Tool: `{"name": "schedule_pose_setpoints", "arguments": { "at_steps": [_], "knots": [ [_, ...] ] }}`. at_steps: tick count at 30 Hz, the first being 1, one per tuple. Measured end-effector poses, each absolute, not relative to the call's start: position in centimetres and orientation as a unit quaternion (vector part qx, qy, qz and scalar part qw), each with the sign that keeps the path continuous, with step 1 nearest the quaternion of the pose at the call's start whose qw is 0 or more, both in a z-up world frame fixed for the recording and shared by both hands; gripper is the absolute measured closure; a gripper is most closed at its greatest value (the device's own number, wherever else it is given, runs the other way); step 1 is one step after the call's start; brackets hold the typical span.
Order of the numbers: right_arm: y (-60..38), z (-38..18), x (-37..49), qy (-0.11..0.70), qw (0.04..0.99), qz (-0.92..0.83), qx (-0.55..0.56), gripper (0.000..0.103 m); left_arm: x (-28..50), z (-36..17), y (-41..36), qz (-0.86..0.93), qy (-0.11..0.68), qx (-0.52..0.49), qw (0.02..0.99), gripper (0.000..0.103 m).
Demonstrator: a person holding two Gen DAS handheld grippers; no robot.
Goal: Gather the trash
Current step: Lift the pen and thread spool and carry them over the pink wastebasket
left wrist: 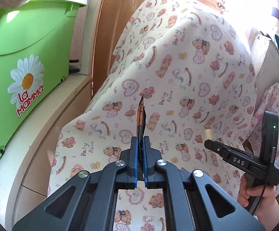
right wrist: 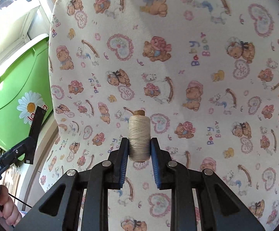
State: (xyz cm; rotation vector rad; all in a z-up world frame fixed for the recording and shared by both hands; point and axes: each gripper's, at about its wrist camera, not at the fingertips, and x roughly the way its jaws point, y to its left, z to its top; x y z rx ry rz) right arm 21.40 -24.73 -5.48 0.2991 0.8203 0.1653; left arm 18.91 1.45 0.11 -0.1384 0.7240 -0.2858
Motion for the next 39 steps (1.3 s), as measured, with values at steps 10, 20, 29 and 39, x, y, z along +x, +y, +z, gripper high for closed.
{"name": "schedule_pose_setpoints", "arguments": {
  "at_steps": [10,20,29,39],
  "knots": [
    [-24.8,-1.5,14.7,0.343,0.920,0.093,0.166,0.079,13.1,1.4,-2.3,-0.135,0.294,0.033,0.946,0.099],
    [-22.7,-1.5,8.3,0.340,0.923,0.104,0.149,0.078,8.9,-0.6,-1.7,-0.124,0.328,0.007,0.936,0.099],
    [-21.7,-2.5,2.1,0.362,0.906,0.129,0.177,0.078,6.2,-3.7,-1.6,-0.110,0.402,0.005,0.909,0.099],
    [-21.4,-5.9,-0.9,0.415,0.884,0.115,0.181,0.078,5.2,-8.4,-1.7,-0.121,0.509,-0.015,0.852,0.099]
  ]
}}
